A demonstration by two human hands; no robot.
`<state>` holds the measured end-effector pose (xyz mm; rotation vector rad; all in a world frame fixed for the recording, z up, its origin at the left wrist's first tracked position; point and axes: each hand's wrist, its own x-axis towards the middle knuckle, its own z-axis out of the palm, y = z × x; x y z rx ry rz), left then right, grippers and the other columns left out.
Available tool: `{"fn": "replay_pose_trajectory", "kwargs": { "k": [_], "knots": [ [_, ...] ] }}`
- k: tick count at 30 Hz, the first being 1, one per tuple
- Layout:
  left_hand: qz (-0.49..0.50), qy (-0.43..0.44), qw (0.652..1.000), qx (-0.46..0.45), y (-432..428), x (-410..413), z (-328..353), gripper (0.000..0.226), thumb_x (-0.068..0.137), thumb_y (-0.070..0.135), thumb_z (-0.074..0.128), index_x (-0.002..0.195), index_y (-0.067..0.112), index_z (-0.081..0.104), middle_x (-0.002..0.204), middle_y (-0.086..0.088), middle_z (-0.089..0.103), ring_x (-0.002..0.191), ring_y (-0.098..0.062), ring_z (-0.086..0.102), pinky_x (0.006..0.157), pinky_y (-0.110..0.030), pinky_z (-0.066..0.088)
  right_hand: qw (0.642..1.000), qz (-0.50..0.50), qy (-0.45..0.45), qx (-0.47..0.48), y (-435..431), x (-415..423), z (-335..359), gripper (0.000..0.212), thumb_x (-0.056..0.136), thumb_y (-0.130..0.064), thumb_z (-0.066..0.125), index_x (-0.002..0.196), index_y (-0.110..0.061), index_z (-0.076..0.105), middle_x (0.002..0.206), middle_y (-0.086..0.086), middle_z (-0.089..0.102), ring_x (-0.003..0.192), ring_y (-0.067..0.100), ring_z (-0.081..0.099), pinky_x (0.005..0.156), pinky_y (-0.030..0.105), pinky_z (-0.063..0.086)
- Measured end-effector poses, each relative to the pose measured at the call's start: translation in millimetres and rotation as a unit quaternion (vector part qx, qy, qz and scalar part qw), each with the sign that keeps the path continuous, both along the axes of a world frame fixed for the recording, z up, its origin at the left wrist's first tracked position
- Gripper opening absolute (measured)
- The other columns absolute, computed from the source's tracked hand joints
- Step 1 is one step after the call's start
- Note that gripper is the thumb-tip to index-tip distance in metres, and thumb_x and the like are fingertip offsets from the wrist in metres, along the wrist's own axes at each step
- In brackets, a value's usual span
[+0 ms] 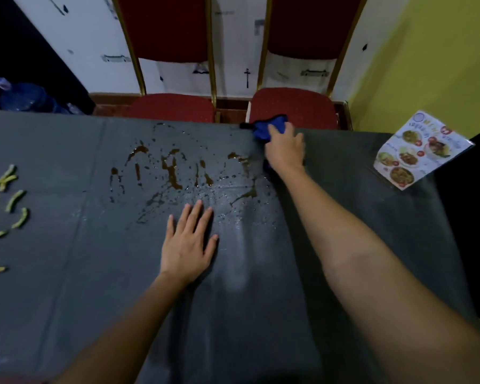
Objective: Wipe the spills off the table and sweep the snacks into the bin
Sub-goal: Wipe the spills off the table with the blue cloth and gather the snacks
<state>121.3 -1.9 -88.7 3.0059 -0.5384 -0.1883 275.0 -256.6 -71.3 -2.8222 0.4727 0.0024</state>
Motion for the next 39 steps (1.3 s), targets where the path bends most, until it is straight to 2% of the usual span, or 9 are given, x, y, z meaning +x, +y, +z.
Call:
{"fn": "replay_pose_trajectory", "kwargs": {
  "k": [4, 6, 9, 15, 18, 23, 29, 34, 39],
  "knots": [
    [0.011, -0.001, 1.0, 0.0, 24, -1, -1, 0.061, 0.093, 0.052, 0.023, 0.146, 0.022, 0.03, 0.155, -0.004, 0.024, 0.143, -0.026, 0.016, 0.113, -0.053, 0.013, 0.986, -0.167, 0.0, 0.022, -40, 0, -2, 0.047, 0.096, -0.025, 0.041, 0.143, -0.027, 0.041, 0.151, 0.017, 0.026, 0.122, 0.043, 0.037, 0.102, 0.047, 0.033],
    [0.02, 0.008, 1.0, -0.004, 32, -5, -5, 0.061, 0.093, 0.052, 0.023, 0.145, 0.023, 0.032, 0.154, -0.003, 0.027, 0.143, -0.026, 0.018, 0.112, -0.055, 0.016, 0.982, -0.186, 0.009, 0.011, -29, 7, -1, 0.046, 0.097, -0.024, 0.04, 0.143, -0.026, 0.041, 0.152, 0.018, 0.023, 0.122, 0.042, 0.036, 0.102, 0.045, 0.032],
    [0.023, 0.024, 0.999, -0.015, 36, -4, -7, 0.06, 0.092, 0.052, 0.027, 0.145, 0.023, 0.033, 0.154, -0.003, 0.028, 0.142, -0.029, 0.021, 0.11, -0.059, 0.02, 0.988, -0.154, 0.015, -0.006, 5, 19, 6, 0.046, 0.096, -0.024, 0.042, 0.142, -0.025, 0.04, 0.153, 0.019, 0.019, 0.122, 0.042, 0.035, 0.102, 0.045, 0.032],
    [0.019, 0.046, 0.999, -0.014, 46, -8, -5, 0.061, 0.092, 0.053, 0.025, 0.146, 0.025, 0.03, 0.154, -0.003, 0.027, 0.142, -0.029, 0.021, 0.11, -0.058, 0.019, 0.999, 0.045, 0.029, -0.009, 102, 21, 3, 0.05, 0.094, -0.022, 0.045, 0.144, -0.025, 0.037, 0.154, 0.019, 0.018, 0.12, 0.043, 0.036, 0.102, 0.044, 0.033],
    [0.04, 0.058, 0.997, -0.009, 46, -10, -5, 0.061, 0.091, 0.053, 0.025, 0.145, 0.024, 0.032, 0.153, -0.004, 0.028, 0.141, -0.03, 0.023, 0.109, -0.058, 0.021, 0.994, 0.094, 0.045, -0.019, 122, 19, 3, 0.052, 0.095, -0.022, 0.046, 0.145, -0.027, 0.035, 0.154, 0.016, 0.018, 0.123, 0.041, 0.035, 0.1, 0.045, 0.034],
    [0.013, 0.064, 0.998, -0.002, 41, -3, 5, 0.06, 0.091, 0.051, 0.025, 0.143, 0.023, 0.038, 0.151, -0.006, 0.034, 0.138, -0.032, 0.029, 0.105, -0.059, 0.029, 0.998, 0.042, 0.04, -0.029, 59, 7, 7, 0.051, 0.094, -0.025, 0.049, 0.144, -0.029, 0.039, 0.153, 0.012, 0.024, 0.125, 0.041, 0.036, 0.101, 0.046, 0.035],
    [-0.016, 0.069, 0.997, 0.027, 45, -2, 3, 0.06, 0.091, 0.052, 0.029, 0.142, 0.022, 0.039, 0.149, -0.008, 0.036, 0.136, -0.035, 0.033, 0.101, -0.061, 0.033, 0.99, -0.135, 0.036, -0.022, -22, -44, 1, 0.05, 0.095, -0.027, 0.048, 0.144, -0.028, 0.04, 0.151, 0.014, 0.029, 0.125, 0.045, 0.037, 0.102, 0.049, 0.035],
    [-0.021, 0.075, 0.997, 0.019, 47, 1, 6, 0.065, 0.091, 0.055, 0.015, 0.149, 0.025, 0.02, 0.156, -0.005, 0.019, 0.142, -0.032, 0.018, 0.108, -0.059, 0.023, 0.973, -0.223, 0.054, -0.013, 10, -39, 7, 0.047, 0.097, -0.032, 0.044, 0.143, -0.028, 0.039, 0.152, 0.015, 0.023, 0.124, 0.042, 0.034, 0.101, 0.048, 0.034],
    [-0.06, 0.08, 0.995, 0.015, 54, 8, 9, 0.064, 0.094, 0.055, 0.015, 0.15, 0.028, -0.002, 0.159, -0.003, -0.002, 0.145, -0.029, 0.002, 0.112, -0.056, 0.015, 0.993, -0.102, 0.051, -0.023, 93, -31, 12, 0.049, 0.096, -0.03, 0.045, 0.145, -0.03, 0.036, 0.152, 0.014, 0.023, 0.122, 0.04, 0.037, 0.099, 0.046, 0.036]
  ]
}}
